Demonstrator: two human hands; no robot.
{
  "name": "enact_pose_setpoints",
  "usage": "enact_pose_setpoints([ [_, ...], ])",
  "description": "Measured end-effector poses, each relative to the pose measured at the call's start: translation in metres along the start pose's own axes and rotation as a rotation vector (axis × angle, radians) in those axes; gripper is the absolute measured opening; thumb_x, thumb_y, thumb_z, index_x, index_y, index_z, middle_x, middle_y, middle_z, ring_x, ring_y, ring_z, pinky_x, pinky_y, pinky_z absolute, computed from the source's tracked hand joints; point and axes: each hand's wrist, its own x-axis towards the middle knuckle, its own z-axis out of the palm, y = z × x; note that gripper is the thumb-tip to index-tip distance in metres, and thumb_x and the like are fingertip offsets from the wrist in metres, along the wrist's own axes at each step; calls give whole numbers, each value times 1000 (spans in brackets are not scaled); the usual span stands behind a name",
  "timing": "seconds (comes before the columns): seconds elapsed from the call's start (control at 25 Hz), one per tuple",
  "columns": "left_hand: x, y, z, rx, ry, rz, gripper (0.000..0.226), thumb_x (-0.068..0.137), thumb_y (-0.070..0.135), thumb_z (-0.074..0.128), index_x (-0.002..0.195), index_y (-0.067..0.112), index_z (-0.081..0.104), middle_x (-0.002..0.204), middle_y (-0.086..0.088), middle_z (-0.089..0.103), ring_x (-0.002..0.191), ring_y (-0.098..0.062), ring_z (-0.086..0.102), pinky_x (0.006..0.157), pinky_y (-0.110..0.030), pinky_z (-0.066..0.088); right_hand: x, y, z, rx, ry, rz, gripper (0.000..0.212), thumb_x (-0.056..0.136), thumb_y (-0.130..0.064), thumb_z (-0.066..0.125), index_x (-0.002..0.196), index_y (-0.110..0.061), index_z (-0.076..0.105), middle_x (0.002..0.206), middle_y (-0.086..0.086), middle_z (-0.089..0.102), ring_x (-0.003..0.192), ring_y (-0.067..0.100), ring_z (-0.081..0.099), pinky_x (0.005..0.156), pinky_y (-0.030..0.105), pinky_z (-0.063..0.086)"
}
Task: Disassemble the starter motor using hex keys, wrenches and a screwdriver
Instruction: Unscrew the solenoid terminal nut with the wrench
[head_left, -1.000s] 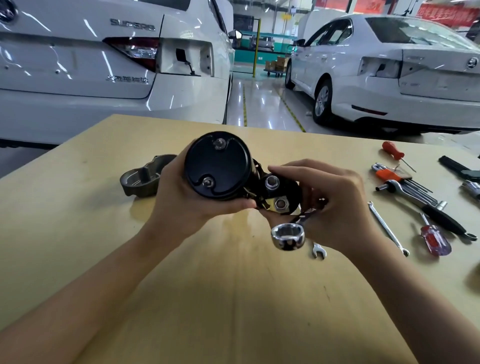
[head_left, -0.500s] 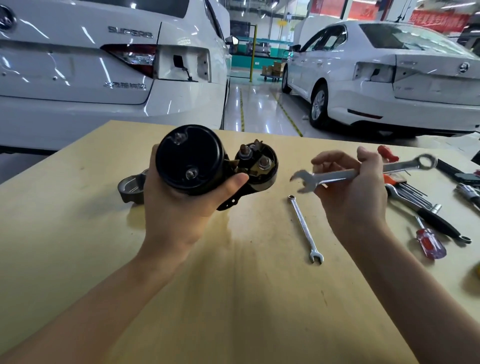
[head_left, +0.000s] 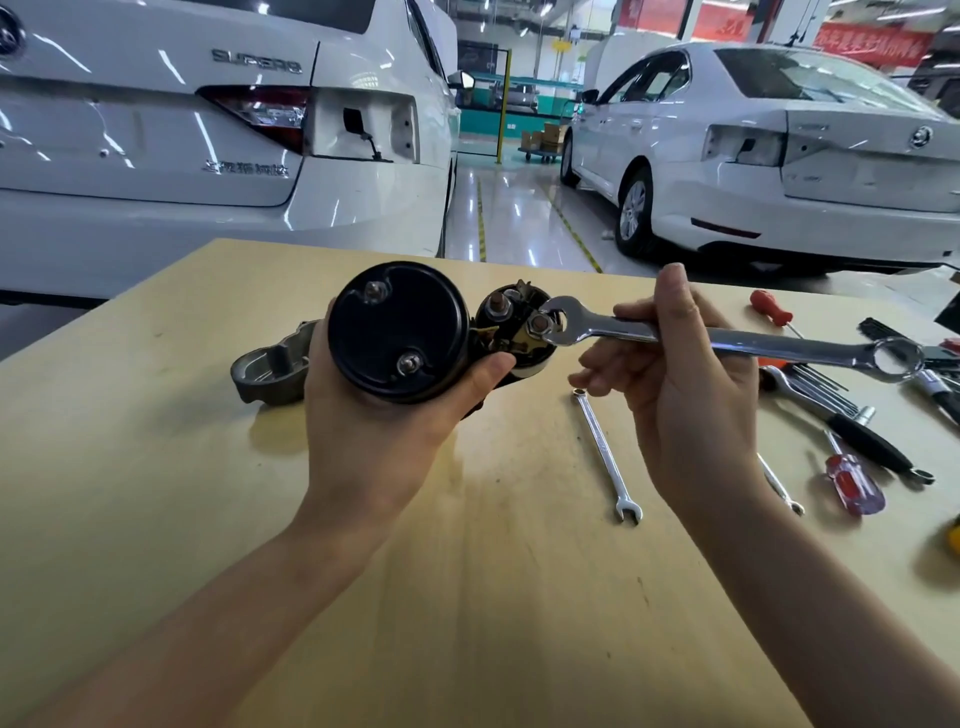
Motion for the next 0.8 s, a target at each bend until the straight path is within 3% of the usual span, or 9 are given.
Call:
enact_pose_setpoints([
  [0.32, -3, 0, 0, -13, 3, -20, 87, 44, 53, 82, 115, 8, 59, 108, 0, 68, 101, -6, 63, 85, -13, 47, -21, 21, 17, -6, 86, -90, 33, 90, -40, 50, 75, -12, 62, 63, 13, 70, 53, 27, 68, 54, 26, 54],
  [0.56, -6, -2, -1, 22, -61, -21, 86, 46, 54, 87, 113, 7, 60, 111, -6, 65, 104, -14, 63, 92, -29, 51, 20, 0, 14, -259, 48, -90, 57, 97, -44, 39, 48, -22, 61, 36, 1, 50, 29, 16, 40, 37, 18, 31],
  [0.8, 1, -1, -3, -48, 18, -39, 82, 41, 52, 80, 110, 14, 60, 100, 10, 67, 92, 6, 62, 78, -7, 45, 47, -5, 33, -248, -38, 16, 62, 99, -44, 41, 44, -20, 56, 33, 1, 38, 29, 14, 30, 40, 16, 24],
])
